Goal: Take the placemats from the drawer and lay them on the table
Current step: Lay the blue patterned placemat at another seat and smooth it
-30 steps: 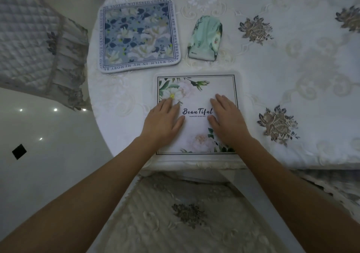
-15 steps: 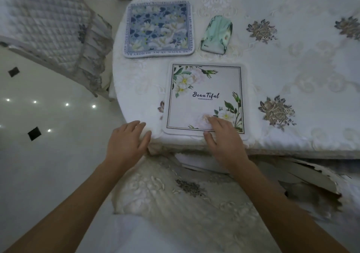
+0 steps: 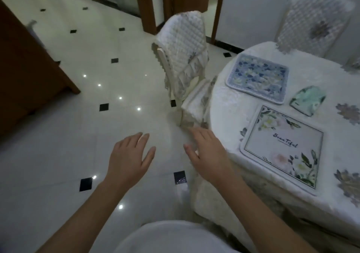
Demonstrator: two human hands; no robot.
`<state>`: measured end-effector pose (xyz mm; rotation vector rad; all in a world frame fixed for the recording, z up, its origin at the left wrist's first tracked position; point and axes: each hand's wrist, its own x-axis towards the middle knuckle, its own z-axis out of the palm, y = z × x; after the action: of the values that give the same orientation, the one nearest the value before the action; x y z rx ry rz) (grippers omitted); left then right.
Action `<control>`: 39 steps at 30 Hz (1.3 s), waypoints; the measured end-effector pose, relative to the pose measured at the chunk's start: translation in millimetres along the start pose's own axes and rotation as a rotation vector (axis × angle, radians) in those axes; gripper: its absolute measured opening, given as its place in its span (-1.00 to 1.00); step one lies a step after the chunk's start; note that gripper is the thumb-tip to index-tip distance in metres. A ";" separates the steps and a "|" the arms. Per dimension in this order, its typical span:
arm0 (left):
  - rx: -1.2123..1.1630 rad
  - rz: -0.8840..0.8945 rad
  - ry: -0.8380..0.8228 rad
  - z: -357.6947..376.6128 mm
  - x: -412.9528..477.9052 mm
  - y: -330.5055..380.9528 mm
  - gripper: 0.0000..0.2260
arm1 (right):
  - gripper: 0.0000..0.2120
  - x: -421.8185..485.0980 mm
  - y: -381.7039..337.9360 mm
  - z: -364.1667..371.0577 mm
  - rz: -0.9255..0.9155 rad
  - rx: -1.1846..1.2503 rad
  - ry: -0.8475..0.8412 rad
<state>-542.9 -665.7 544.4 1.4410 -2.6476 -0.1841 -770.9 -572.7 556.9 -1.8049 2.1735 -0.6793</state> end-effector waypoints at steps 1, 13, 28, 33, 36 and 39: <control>-0.001 -0.018 0.016 -4.4 -10.6 -18.6 -0.48 | -0.52 3.6 -20.9 12.9 -0.041 -0.023 -0.010; 0.081 -0.172 0.027 -7.0 -114.4 -198.5 -0.53 | -0.55 2.5 -145.5 149.0 -0.157 -0.187 -0.141; 0.024 -0.171 -0.042 15.3 49.6 -203.4 -0.54 | -0.48 137.2 -117.8 165.1 -0.006 -0.140 -0.155; 0.054 -0.170 0.025 -2.1 100.9 -232.7 -0.54 | -0.51 219.0 -126.4 178.4 -0.124 -0.143 -0.207; 0.060 -0.206 0.040 -15.6 125.5 -253.5 -0.52 | -0.52 270.5 -138.9 183.6 -0.176 -0.145 -0.208; 0.040 -0.211 0.020 -20.9 157.5 -275.4 -0.51 | -0.53 315.5 -147.2 190.3 -0.164 -0.145 -0.192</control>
<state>-396.8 -947.6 527.4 1.7251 -2.4940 -0.1355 -622.9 -936.4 499.7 -2.0461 2.0124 -0.3694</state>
